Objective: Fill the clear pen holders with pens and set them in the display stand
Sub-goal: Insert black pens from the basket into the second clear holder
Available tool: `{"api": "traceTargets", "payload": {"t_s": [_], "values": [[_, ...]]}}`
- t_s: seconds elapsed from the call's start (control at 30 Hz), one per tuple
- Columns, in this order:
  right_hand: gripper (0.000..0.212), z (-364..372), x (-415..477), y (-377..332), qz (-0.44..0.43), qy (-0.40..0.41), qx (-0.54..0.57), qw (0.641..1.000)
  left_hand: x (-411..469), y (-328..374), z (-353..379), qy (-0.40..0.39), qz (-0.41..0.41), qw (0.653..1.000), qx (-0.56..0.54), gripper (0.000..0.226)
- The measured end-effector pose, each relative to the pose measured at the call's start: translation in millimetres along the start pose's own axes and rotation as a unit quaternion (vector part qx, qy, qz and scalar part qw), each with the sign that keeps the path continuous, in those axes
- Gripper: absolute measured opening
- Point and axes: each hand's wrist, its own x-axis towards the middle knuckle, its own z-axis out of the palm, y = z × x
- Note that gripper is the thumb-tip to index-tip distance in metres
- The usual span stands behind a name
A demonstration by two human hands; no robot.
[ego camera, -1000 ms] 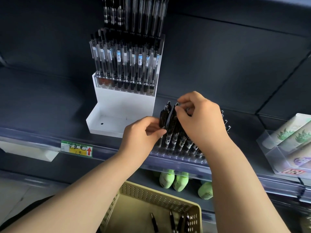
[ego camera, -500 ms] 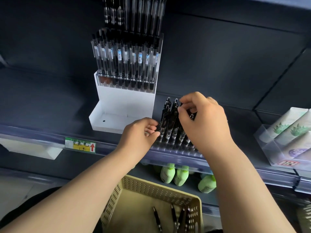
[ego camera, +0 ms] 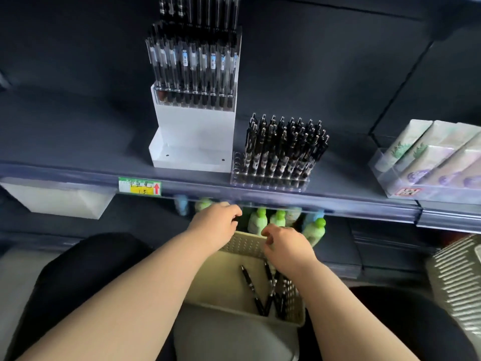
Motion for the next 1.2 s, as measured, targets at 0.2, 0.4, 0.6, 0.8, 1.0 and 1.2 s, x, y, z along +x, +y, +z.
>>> {"api": "traceTargets", "payload": {"t_s": [0.2, 0.4, 0.6, 0.8, 1.0, 1.2], "values": [[0.032, 52, -14, 17, 0.11, -0.121, 0.019, 0.986, -40, 1, 58, -0.243, 0.068, 0.962, 0.106, 0.031], [0.033, 84, -13, 21, 0.131, -0.189, -0.022, 0.973, -50, 2, 86, -0.327, 0.074, 0.931, 0.145, 0.043], [0.043, 104, 3, 30, 0.094, -0.232, -0.124, 0.96, -32, 2, 105, -0.324, 0.097, 0.926, 0.165, 0.038], [0.046, 116, 17, 36, 0.077, -0.267, -0.162, 0.947, -12, 8, 140, -0.365, 0.032, 0.927, 0.076, 0.037], [0.037, 129, 25, 37, 0.021, -0.258, -0.198, 0.945, 1, 12, 157, -0.381, 0.027, 0.919, 0.095, 0.037], [0.043, 120, 32, 36, 0.052, -0.267, -0.146, 0.951, 1, 5, 148, -0.329, 0.07, 0.923, 0.186, 0.029]]}}
